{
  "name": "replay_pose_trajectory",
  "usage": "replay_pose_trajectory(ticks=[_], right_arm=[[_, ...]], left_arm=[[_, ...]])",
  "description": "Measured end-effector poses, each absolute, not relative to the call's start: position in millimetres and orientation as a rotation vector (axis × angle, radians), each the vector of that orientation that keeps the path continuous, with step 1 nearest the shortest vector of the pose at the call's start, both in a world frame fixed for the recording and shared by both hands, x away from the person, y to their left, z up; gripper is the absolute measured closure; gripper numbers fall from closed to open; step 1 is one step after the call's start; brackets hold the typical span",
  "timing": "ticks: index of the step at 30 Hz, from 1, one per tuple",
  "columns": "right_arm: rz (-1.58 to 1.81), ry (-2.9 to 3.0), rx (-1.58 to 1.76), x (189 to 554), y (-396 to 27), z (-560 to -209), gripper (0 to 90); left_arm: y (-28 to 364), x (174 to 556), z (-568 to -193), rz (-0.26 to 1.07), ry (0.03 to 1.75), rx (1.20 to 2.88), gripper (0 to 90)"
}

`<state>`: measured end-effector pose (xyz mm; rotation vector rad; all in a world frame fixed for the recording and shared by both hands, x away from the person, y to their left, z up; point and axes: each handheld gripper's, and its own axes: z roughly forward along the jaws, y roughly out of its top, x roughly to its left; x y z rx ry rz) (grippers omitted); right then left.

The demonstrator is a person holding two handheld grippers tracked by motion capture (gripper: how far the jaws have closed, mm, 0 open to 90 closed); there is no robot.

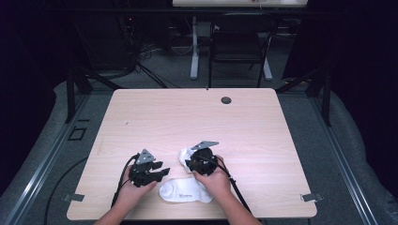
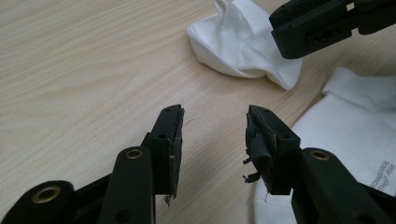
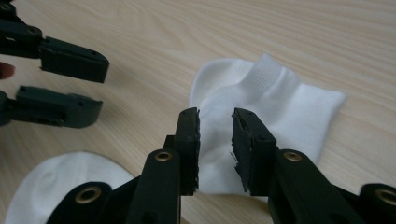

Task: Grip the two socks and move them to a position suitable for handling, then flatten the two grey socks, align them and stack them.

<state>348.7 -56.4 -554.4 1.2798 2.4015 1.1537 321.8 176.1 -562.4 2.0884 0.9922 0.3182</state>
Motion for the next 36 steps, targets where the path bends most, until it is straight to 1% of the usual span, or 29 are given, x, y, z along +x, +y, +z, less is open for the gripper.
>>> replay_pose_trajectory(ticks=[4, 7, 10, 12, 13, 14, 23, 28, 33, 34, 36], right_arm=[[1.131, 2.443, 1.235, 348.3, -44.7, -554.9, 64.3], [1.059, 2.428, 1.177, 344.7, -36.4, -560.3, 63.9], [0.97, 2.444, 1.171, 344.8, -34.5, -564.5, 74.7], [0.981, 2.442, 1.186, 344.5, -35.3, -563.3, 85.4], [0.988, 2.437, 1.189, 344.0, -35.6, -562.1, 88.7], [1.0, 2.42, 1.192, 343.5, -35.4, -561.5, 89.6], [1.092, 2.384, 1.23, 340.5, -43.8, -547.7, 90.0], [1.122, 2.365, 1.251, 339.4, -50.2, -544.5, 90.0], [1.131, 2.37, 1.243, 337.6, -54.0, -541.4, 90.0], [1.136, 2.365, 1.246, 336.9, -54.3, -541.2, 90.0], [1.153, 2.352, 1.245, 335.7, -55.7, -540.9, 90.0]], left_arm=[[177.6, 321.8, -561.9, 0.329, 0.991, 2.089, 56.1], [179.4, 322.1, -561.6, 0.334, 0.995, 2.084, 56.2], [180.3, 322.2, -561.3, 0.33, 1.001, 2.079, 56.0], [181.1, 321.9, -560.5, 0.332, 0.997, 2.078, 55.9], [181.4, 322.0, -560.3, 0.33, 0.997, 2.074, 55.8], [181.6, 322.4, -560.0, 0.33, 1.0, 2.071, 55.8], [179.1, 330.4, -556.7, 0.322, 1.018, 2.051, 55.4], [164.2, 341.3, -553.2, 0.326, 1.022, 2.043, 55.5], [144.6, 353.6, -552.1, 0.366, 1.029, 2.06, 55.8], [141.5, 355.9, -551.8, 0.363, 1.029, 2.064, 56.9], [135.7, 359.3, -550.4, 0.384, 1.018, 2.068, 63.5]])
